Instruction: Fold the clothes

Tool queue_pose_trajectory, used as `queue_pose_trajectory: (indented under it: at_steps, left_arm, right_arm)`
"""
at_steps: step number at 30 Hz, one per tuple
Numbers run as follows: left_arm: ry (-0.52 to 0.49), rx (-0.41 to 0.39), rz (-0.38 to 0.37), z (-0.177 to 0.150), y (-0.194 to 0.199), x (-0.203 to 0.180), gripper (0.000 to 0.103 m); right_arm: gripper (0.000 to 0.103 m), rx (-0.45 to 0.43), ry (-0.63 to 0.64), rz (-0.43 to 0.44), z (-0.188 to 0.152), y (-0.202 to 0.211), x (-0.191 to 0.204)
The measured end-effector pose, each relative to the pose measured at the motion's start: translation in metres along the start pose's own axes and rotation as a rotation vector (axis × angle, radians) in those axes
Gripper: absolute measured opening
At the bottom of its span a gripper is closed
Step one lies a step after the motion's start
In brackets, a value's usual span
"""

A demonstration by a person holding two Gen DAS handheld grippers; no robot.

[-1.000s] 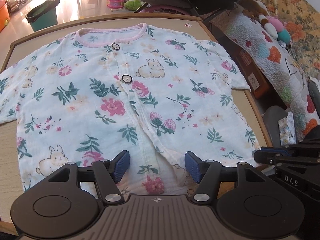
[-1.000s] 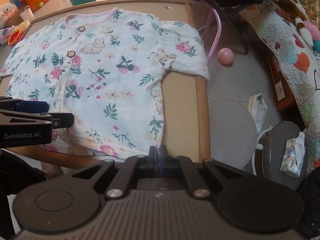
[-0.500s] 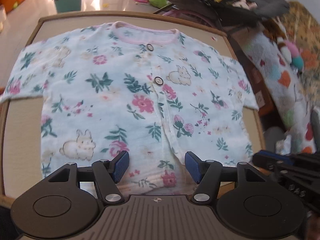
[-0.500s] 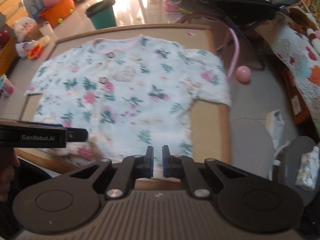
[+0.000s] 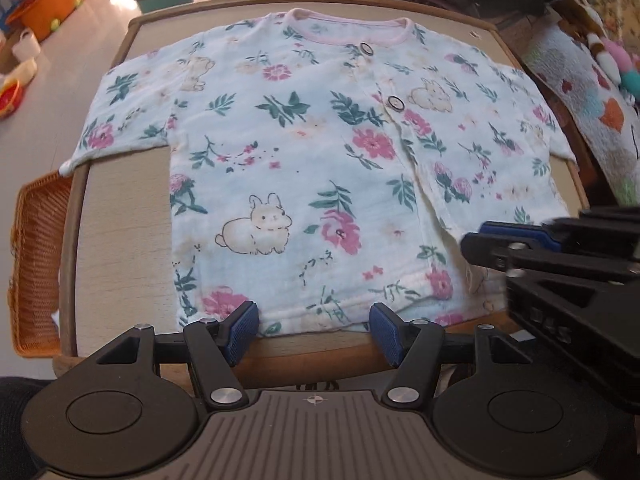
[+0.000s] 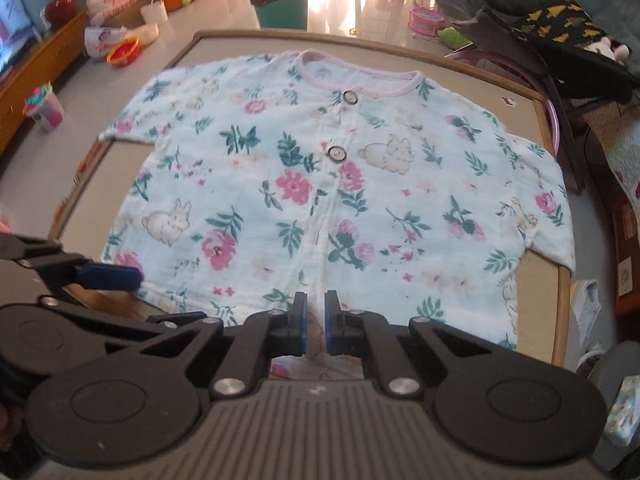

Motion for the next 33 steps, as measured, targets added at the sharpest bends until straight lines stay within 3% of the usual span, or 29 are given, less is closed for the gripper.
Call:
queue_pose_trajectory:
  at_steps: [3,7,11,19,22,24,33]
  left_arm:
    - [-0.008,-0.001,0.001,0.001,0.002,-0.002,0.064]
    - [0.001,-0.005,-0.010,0.001,0.003,-0.001,0.064]
    - [0.009,-0.012,-0.022,0.000,0.003,0.000,0.066]
    - [-0.019,-0.019,-0.032,-0.004,0.004,-0.001,0.066]
    - [-0.011,-0.018,-0.046,-0.005,0.004,0.001,0.066]
    - [-0.007,-0.018,-0.057,-0.005,0.005,0.003,0.066]
    - [-0.005,-0.022,-0.065,-0.006,0.005,0.002,0.067]
  right_arm:
    - [0.007,0.004,0.015,-0.043,-0.001,-0.004,0.001]
    - [0.009,-0.012,-0.032,0.002,-0.002,0.002,-0.003]
    - [0.029,-0.015,-0.074,0.054,0.001,0.006,-0.002]
    - [0.029,0.037,-0.042,0.028,-0.001,-0.006,0.001]
    - [0.022,0.055,-0.039,0.016,-0.003,-0.012,0.001]
    - [0.005,0.058,-0.045,0.013,-0.003,-0.012,-0.001]
    - [0.002,0.052,-0.088,0.096,0.010,0.006,-0.009]
Point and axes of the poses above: each gripper's, at about its wrist camera, not at the fingertips, and y roughly against the way its jaws point, x to its left, z to its top, the point moved 3 cm from there along -y, roughly the way its jaws point, and after that the axes turned 6 degrees about -z, right-handed, at the moved point
